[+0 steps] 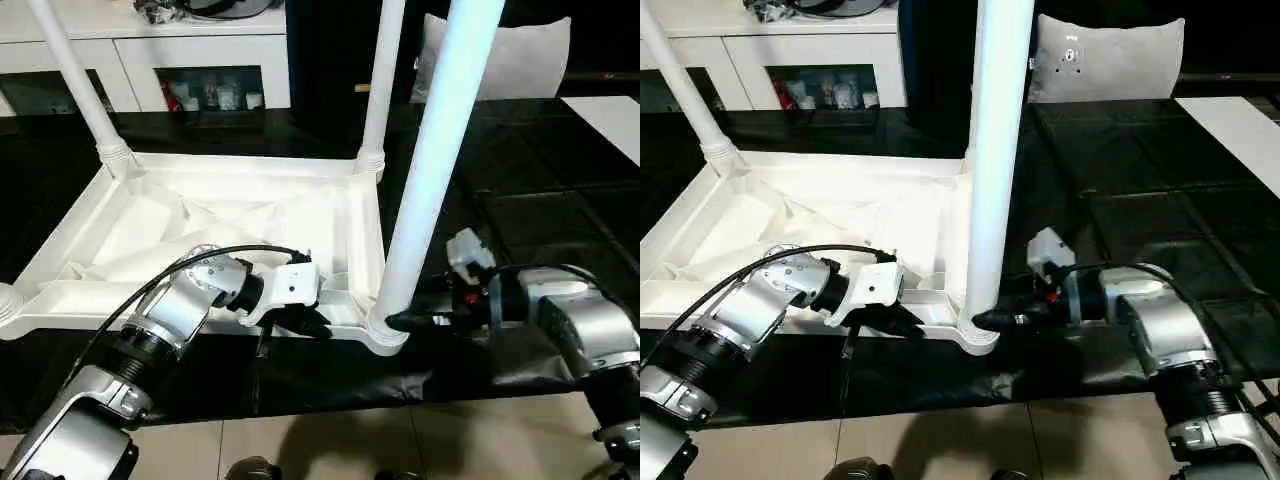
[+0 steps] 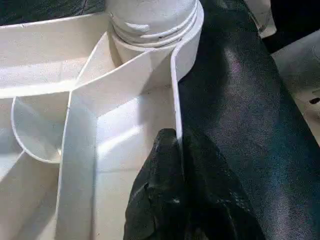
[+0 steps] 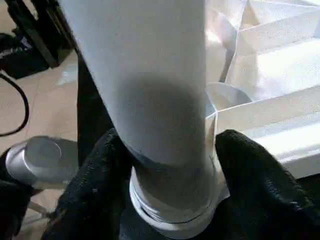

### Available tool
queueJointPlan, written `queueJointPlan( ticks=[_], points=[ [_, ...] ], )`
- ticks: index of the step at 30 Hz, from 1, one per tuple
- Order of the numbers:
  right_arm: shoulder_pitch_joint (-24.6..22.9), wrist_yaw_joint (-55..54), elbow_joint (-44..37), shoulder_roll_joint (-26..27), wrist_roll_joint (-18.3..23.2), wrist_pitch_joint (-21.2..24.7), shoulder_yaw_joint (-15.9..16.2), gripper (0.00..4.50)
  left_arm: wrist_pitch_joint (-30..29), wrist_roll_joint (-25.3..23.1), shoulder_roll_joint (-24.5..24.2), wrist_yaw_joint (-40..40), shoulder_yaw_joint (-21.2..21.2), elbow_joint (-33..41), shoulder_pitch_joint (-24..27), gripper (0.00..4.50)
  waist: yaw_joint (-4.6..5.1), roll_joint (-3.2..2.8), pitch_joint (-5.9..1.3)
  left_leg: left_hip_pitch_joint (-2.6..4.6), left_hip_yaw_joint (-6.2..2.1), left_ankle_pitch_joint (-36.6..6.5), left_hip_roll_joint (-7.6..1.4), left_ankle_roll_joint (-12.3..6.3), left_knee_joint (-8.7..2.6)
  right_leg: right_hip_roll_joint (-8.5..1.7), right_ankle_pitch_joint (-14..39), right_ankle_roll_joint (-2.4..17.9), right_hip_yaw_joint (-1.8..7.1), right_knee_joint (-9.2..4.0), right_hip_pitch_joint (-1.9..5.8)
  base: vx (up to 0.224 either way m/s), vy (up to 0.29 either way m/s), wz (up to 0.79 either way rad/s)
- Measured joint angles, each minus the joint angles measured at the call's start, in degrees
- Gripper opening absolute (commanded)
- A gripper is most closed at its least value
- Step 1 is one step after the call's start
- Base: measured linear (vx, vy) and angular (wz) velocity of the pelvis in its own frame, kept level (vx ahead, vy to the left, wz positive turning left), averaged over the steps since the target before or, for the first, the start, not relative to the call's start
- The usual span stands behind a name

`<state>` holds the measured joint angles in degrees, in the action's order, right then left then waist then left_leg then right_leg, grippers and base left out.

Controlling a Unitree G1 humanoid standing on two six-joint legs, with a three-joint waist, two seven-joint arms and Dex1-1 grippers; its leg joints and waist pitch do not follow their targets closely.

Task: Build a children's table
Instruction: Rotate leg to tighten

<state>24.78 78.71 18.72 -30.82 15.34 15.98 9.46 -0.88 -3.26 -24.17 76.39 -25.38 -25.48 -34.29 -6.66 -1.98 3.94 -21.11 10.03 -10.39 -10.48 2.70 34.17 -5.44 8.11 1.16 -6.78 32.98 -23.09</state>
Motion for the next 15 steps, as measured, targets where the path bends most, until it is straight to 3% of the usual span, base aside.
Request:
queueJointPlan(
  ticks=[2, 6, 15],
  points=[
    [0.0, -0.02, 0.0, 0.11, -0.07, -0.07, 0.02, 2.29, 0.0, -0.15, -0.01, -0.01, 0.03, 0.0, 0.0, 0.0, 0.06, 0.0, 0.0, 0.01, 0.0, 0.0, 0.0, 0.0, 0.0, 0.0, 0.0, 0.0, 0.0, 0.0, 0.0, 0.0, 0.0, 0.0],
    [-0.02, 0.08, -0.14, 0.25, 0.02, 0.01, 0.05, 2.01, 0.0, -0.26, -0.03, -0.05, 0.05, 0.0, 0.0, 0.0, 0.13, 0.01, 0.0, 0.04, 0.0, 0.0, 0.0, 0.0, 0.0, 0.0, 0.0, 0.0, 0.0, 0.01, 0.02, 0.0, 0.0, 0.0],
    [-1.68, -4.96, -3.4, 2.45, 0.74, 5.33, -1.77, 1.92, -4.08, 0.17, 1.07, -2.01, 1.54, 0.55, 0.58, 0.0, 0.42, 0.01, 0.0, 0.1, 0.0, 0.0, 0.0, 0.0, 0.0, 0.01, 0.0, 0.0, 0.01, 0.02, 0.04, 0.0, 0.0, 0.0]
  ],
)
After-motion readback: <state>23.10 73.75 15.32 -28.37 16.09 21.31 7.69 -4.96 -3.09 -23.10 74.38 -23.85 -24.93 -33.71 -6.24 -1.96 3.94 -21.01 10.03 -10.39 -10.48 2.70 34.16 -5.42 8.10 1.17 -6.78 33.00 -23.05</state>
